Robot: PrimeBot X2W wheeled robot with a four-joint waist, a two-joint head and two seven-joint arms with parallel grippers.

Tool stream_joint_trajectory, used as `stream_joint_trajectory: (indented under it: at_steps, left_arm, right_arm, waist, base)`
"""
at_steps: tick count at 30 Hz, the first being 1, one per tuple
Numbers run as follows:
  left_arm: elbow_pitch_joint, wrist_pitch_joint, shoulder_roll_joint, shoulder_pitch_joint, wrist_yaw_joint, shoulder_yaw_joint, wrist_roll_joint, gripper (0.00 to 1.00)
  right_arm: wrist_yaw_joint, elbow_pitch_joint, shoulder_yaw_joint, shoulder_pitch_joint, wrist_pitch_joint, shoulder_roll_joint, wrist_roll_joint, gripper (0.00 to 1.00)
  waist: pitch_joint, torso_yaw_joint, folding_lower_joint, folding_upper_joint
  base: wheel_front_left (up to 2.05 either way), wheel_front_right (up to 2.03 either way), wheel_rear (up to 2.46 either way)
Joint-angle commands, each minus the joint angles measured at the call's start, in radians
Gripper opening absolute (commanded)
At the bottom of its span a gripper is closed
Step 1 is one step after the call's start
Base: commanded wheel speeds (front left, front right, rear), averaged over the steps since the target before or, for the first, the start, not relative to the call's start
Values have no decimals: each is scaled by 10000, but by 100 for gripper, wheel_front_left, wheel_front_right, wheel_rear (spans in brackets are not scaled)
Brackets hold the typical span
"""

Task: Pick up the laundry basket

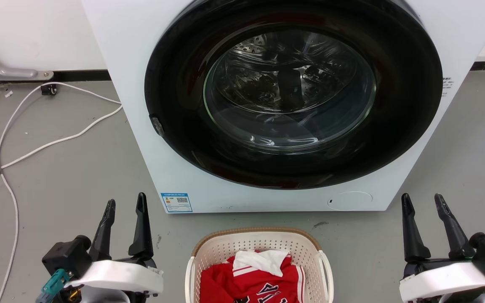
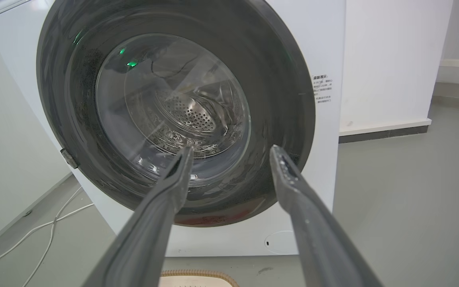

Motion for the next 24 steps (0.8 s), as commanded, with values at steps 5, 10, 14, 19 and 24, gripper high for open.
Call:
stream_joint_trajectory:
  at_steps: [5,10,14,19,24]
  left_arm:
    - [-139,-193,31,87,-106,20,609,100]
    - [-139,-294,32,136,-156,10,1082,100]
    - [-128,-376,33,184,-162,10,1466,100]
    - [-99,-476,32,249,-135,16,1882,100]
    - [-83,-567,32,310,-88,9,2279,100]
  right_arm:
    - [-3,-213,28,134,-178,-57,-702,100]
    - [-3,-265,37,179,-284,-60,-1210,100]
    - [-3,-270,48,248,-366,-61,-1607,100]
    - [-3,-241,32,313,-469,-64,-2127,100]
    - [-3,-193,34,392,-573,-65,-2590,100]
  waist:
    - [30,-6,0,-1]
    - [42,-6,0,-1]
    - [49,-13,0,-1]
    - [59,-27,0,-1]
    - [66,-46,0,-1]
  base:
    - [0,0,0]
    - [0,0,0]
    - [0,0,0]
    - [0,0,0]
    - [0,0,0]
